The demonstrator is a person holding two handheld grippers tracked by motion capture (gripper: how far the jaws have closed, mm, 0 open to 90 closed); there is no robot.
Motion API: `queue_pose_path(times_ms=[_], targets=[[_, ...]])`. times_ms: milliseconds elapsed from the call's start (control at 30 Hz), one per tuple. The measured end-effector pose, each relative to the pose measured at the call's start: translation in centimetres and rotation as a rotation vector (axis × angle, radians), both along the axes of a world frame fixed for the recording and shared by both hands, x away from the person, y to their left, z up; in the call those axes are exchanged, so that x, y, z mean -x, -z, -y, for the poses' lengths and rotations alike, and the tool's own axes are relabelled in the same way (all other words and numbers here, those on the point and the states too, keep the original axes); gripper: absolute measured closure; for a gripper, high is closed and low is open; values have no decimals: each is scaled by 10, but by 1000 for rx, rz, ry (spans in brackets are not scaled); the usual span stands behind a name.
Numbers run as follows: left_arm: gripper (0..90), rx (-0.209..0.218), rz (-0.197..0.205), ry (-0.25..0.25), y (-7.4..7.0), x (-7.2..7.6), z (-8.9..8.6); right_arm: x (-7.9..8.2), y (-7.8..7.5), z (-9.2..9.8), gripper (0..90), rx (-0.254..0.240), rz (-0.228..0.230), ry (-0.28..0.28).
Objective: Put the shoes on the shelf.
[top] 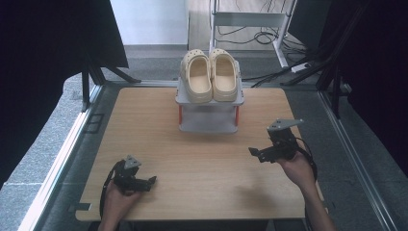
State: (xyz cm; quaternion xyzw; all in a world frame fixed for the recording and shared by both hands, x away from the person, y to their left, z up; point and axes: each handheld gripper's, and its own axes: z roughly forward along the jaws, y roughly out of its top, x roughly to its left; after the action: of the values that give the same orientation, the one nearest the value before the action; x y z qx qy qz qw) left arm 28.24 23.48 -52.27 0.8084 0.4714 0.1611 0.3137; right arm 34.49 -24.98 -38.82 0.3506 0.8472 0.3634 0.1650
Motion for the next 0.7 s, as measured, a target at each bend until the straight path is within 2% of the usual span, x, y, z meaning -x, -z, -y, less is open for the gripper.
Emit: queue_pose_path(times_ms=[200,233,267,300,333,367,500,533,567,700], targets=[[0,-2,1,1,0,0,0,10,33,7,0,-27,-23,11],[0,-2,1,1,0,0,0,11,40,7,0,-27,-23,13],[0,-2,1,1,0,0,0,11,40,7,0,-27,-23,13],[0,-2,1,1,0,0,0,13,53,8,0,-15,-31,16],[0,-2,1,1,0,0,0,13,53,8,0,-15,-31,16],[0,-2,1,1,0,0,0,15,67,8,0,-2,-30,22],[0,-2,1,1,0,0,0,16,94,6,0,7,-46,31],[0,-2,1,1,0,0,0,16,94,6,0,7,-46,31],[0,-2,1,1,0,0,0,17,107,5,0,2,-62,31],[0,-2,1,1,0,0,0,17,127,2,0,4,-94,27]])
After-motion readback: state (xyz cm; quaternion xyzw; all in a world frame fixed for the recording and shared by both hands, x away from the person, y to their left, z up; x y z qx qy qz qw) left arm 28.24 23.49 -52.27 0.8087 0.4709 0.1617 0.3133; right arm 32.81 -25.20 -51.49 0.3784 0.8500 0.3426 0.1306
